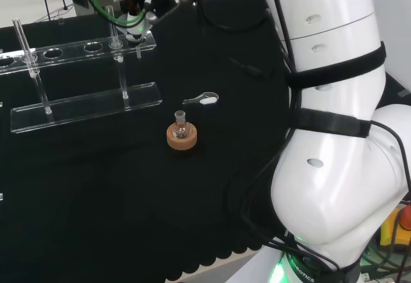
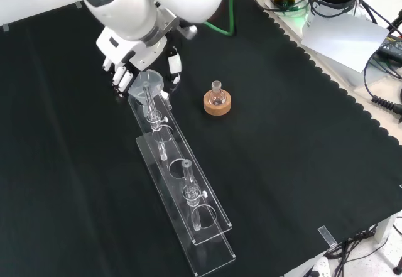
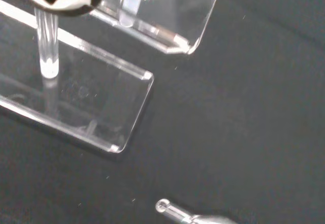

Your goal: Pick up the funnel from the transparent funnel stand.

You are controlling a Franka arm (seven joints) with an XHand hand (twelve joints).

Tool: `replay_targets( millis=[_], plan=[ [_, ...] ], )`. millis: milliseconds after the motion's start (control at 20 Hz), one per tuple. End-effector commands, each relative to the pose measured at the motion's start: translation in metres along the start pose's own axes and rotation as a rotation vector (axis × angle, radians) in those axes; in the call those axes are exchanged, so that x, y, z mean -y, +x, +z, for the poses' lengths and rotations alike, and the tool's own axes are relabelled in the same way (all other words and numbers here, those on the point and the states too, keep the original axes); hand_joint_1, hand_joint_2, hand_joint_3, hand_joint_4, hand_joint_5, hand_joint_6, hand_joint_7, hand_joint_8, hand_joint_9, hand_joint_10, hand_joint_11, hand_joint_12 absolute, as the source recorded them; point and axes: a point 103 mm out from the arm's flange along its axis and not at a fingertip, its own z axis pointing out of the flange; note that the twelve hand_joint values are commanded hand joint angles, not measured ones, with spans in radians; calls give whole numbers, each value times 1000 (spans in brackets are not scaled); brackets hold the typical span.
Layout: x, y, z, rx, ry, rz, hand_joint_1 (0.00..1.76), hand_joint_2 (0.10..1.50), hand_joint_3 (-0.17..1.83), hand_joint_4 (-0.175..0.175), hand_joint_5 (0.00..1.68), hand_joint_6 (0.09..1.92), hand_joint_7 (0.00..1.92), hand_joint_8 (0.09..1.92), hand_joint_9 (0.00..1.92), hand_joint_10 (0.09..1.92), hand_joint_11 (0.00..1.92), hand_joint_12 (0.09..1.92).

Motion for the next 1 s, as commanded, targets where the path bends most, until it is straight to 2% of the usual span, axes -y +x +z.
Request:
replay_targets(
  millis=[50,250,450,1000],
  plan=[
    [31,-12,-55,64,-52,40,938,649,722,-19,637,801,706,657,1052,449,580,1273],
    [56,-19,-72,62,-26,64,940,651,726,-18,633,824,706,661,1054,449,578,1269],
    [81,-22,-77,57,-5,86,939,652,728,-18,631,832,703,662,1062,453,576,1268],
    [153,-24,-52,15,18,124,933,655,736,-18,628,852,695,667,1078,461,576,1267]
  ],
)
